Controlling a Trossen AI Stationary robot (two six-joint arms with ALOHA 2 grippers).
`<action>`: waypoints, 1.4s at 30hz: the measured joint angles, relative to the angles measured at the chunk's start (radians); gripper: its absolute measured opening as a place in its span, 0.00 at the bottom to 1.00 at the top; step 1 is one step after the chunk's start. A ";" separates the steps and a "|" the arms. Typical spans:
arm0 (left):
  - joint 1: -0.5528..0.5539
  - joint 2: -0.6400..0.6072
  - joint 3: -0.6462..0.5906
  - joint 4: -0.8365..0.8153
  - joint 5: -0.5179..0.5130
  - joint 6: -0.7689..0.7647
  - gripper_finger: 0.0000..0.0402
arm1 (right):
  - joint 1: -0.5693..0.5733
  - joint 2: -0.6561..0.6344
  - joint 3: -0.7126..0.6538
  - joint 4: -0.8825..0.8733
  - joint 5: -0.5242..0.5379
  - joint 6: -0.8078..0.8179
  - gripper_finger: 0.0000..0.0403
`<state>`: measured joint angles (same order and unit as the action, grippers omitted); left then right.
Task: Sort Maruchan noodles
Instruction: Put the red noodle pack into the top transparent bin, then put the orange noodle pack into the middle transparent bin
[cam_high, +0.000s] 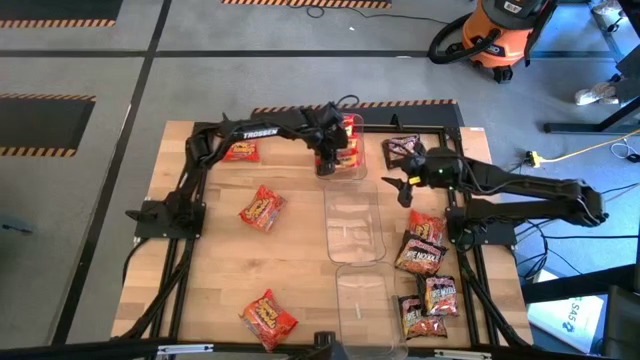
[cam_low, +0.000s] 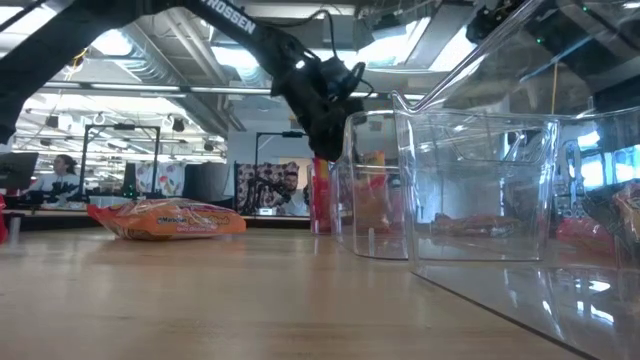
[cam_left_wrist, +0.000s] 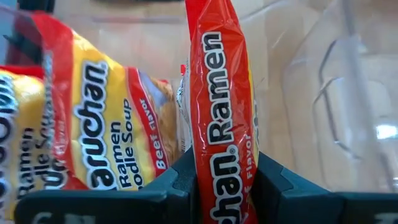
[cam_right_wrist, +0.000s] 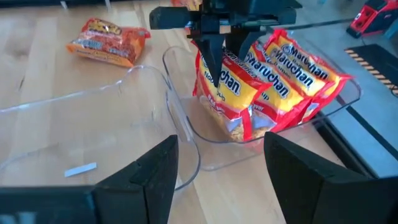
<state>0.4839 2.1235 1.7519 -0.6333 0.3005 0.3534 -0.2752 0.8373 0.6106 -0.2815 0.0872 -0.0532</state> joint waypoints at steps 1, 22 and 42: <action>0.000 0.006 0.000 -0.002 -0.006 -0.001 0.21 | 0.000 0.007 0.000 -0.001 0.000 0.000 0.53; -0.016 -0.012 0.000 0.054 -0.205 0.050 0.39 | 0.000 0.027 0.000 0.001 0.000 0.004 0.53; -0.148 -0.315 -0.008 -0.178 -0.414 -0.077 0.39 | 0.000 0.027 0.000 0.001 0.000 0.004 0.53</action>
<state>0.3354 1.8083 1.7438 -0.8110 -0.1130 0.2764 -0.2751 0.8646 0.6106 -0.2806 0.0868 -0.0495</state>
